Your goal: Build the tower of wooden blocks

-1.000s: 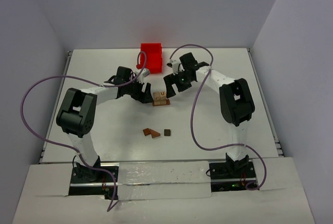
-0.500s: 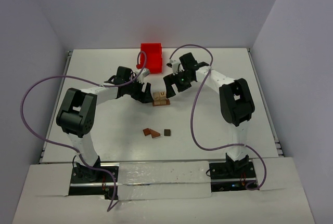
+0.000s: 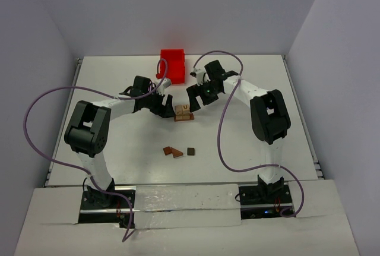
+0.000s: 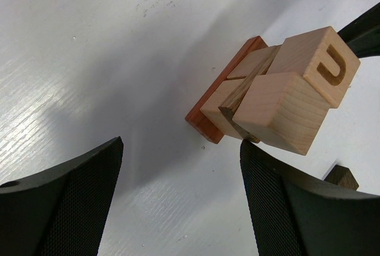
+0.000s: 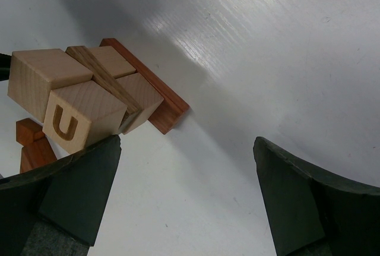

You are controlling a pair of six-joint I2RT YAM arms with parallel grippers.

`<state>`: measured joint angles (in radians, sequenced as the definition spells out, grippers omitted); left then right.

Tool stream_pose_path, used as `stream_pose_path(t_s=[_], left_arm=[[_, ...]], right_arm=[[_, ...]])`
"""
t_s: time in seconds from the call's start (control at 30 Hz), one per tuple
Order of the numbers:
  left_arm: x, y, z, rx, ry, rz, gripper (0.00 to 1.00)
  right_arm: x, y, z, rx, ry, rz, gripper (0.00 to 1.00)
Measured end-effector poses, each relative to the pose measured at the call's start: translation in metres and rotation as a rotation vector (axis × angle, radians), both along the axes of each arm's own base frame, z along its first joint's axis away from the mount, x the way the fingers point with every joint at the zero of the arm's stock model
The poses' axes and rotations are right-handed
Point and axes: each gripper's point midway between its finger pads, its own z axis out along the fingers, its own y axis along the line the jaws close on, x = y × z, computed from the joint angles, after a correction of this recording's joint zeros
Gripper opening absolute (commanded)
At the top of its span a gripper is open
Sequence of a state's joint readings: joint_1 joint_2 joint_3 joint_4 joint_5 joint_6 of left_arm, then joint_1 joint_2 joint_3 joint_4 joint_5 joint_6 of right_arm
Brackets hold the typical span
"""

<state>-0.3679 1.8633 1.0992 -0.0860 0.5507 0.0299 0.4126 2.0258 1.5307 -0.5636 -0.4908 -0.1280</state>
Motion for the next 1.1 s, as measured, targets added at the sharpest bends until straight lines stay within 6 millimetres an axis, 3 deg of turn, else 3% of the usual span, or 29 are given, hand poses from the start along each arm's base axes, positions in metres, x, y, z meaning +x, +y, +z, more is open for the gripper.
stream_pose_path(t_s=[1.1], left_arm=[[-0.0013,-0.0020,0.0000,0.000,0.000,-0.006,0.86]], right_arm=[[-0.0003,0.0008,0.0043,0.004,-0.010,0.003,1.00]])
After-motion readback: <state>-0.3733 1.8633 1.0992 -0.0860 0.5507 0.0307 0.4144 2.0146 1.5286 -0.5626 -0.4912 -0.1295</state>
